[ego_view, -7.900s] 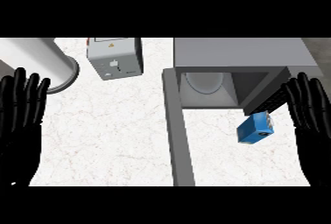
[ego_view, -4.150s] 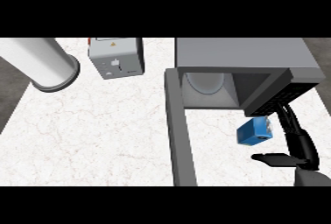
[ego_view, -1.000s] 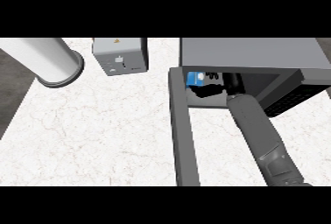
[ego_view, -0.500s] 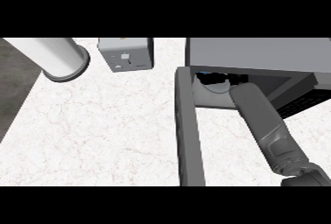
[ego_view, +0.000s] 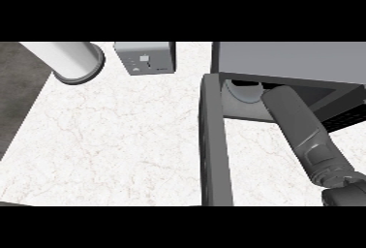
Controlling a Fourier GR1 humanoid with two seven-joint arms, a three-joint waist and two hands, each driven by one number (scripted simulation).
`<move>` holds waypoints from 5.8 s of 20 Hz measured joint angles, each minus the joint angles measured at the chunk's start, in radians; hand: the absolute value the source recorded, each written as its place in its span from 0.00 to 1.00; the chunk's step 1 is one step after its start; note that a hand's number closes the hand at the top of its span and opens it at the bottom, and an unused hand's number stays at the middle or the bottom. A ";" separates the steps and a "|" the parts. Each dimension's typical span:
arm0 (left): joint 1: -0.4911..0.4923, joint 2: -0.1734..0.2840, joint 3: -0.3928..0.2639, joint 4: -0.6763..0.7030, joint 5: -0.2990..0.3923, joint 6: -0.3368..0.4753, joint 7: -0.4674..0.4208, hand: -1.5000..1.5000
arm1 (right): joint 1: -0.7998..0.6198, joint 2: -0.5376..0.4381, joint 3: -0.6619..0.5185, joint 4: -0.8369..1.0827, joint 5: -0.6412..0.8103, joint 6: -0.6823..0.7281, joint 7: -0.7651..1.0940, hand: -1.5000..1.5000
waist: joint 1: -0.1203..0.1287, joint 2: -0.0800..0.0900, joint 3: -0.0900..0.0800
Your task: Pick up the milk, place it into the microwave and close the microwave
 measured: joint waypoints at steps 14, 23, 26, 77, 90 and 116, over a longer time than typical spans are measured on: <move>-0.047 0.008 -0.025 0.033 -0.077 -0.010 -0.013 0.00 | -0.033 -0.092 0.043 0.123 0.090 -0.180 0.123 0.00 | 0.032 0.010 -0.006; -0.065 0.023 -0.069 0.058 -0.106 -0.054 -0.011 0.00 | -0.045 -0.060 0.021 0.106 0.064 -0.063 0.022 0.00 | 0.027 0.008 0.001; -0.074 0.020 -0.092 0.069 -0.115 -0.070 -0.015 0.00 | -0.049 -0.046 -0.001 0.102 0.039 -0.002 -0.010 0.00 | 0.020 0.006 0.001; -0.395 -0.075 -0.920 0.339 -0.629 0.189 -0.008 1.00 | 0.851 0.057 -0.065 -0.587 -0.311 0.874 -0.247 0.00 | -0.151 -0.069 -0.013; -0.644 -0.072 -1.206 0.923 -0.734 0.548 -0.308 1.00 | 1.160 -0.029 -0.022 -1.057 -0.406 1.008 -0.161 0.00 | -0.159 -0.061 -0.014; -1.021 -0.071 -1.529 1.280 -0.098 1.091 -0.586 1.00 | 1.222 -0.143 0.028 -1.586 -0.722 1.220 0.166 0.00 | -0.298 -0.028 -0.019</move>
